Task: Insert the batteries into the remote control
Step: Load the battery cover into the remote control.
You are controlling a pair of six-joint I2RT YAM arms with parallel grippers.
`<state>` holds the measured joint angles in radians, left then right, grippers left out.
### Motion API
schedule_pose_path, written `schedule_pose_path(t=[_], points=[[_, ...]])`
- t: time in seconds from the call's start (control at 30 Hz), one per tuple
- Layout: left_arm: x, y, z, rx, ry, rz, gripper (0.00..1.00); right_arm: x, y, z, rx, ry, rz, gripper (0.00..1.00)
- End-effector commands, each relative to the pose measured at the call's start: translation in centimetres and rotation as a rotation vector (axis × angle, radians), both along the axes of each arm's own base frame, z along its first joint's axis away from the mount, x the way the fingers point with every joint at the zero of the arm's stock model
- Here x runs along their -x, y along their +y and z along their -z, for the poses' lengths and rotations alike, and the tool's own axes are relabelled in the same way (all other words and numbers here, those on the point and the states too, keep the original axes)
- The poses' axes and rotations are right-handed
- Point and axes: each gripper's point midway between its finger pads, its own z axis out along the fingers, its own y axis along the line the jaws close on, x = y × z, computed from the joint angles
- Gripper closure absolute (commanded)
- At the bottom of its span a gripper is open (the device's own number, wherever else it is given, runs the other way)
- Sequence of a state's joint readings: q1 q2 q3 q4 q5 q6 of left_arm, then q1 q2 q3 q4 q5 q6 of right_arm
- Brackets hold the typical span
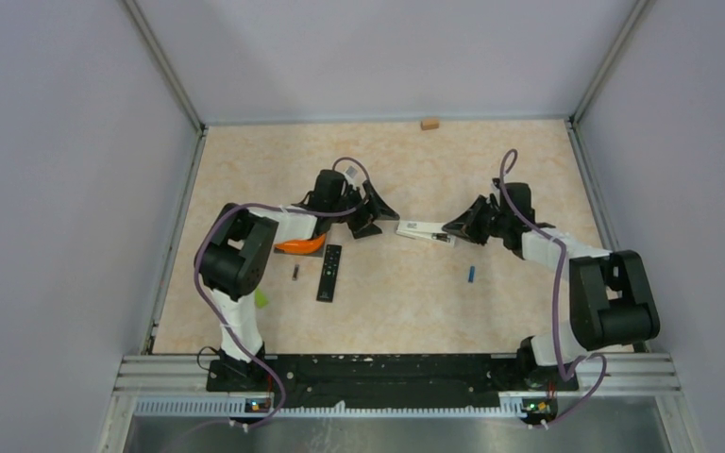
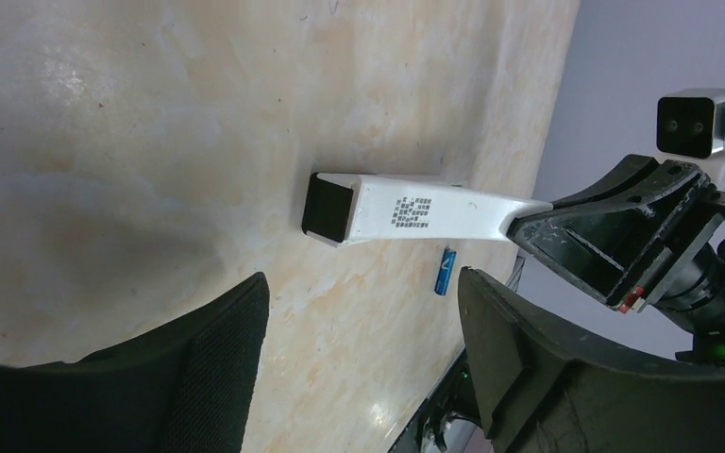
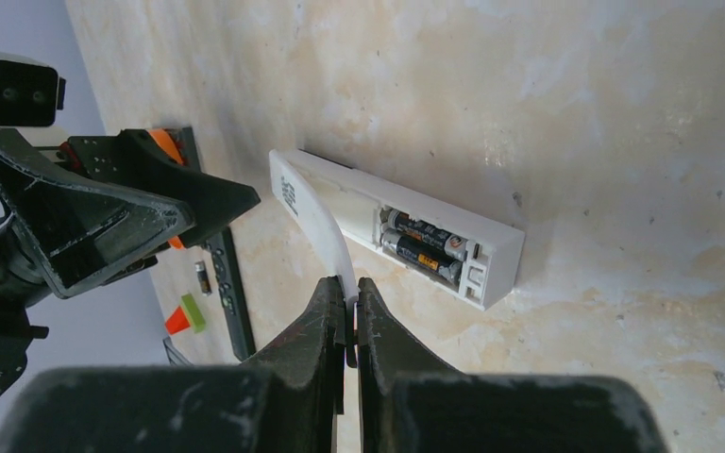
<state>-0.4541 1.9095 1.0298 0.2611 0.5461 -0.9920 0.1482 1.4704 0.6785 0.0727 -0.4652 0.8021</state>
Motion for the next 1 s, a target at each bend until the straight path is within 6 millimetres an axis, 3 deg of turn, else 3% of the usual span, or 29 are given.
schedule_pose_path(t=[0.0, 0.33, 0.67, 0.97], points=[[-1.2, -0.6, -1.0, 0.019, -0.049, 0.02, 0.24, 0.0, -1.0, 1.8, 0.082, 0.033, -0.025, 1.0], [-1.2, -0.8, -0.5, 0.017, -0.034, 0.034, 0.27, 1.1, -1.6, 3.7, 0.136, 0.083, -0.042, 1.0], [-1.2, -1.0, 0.0, 0.017, -0.022, 0.034, 0.29, 1.5, -3.2, 3.4, 0.167, 0.091, 0.085, 1.0], [-1.6, -1.1, 0.7, -0.035, -0.075, 0.072, 0.29, 2.7, -2.8, 4.7, 0.14, 0.127, 0.074, 1.0]])
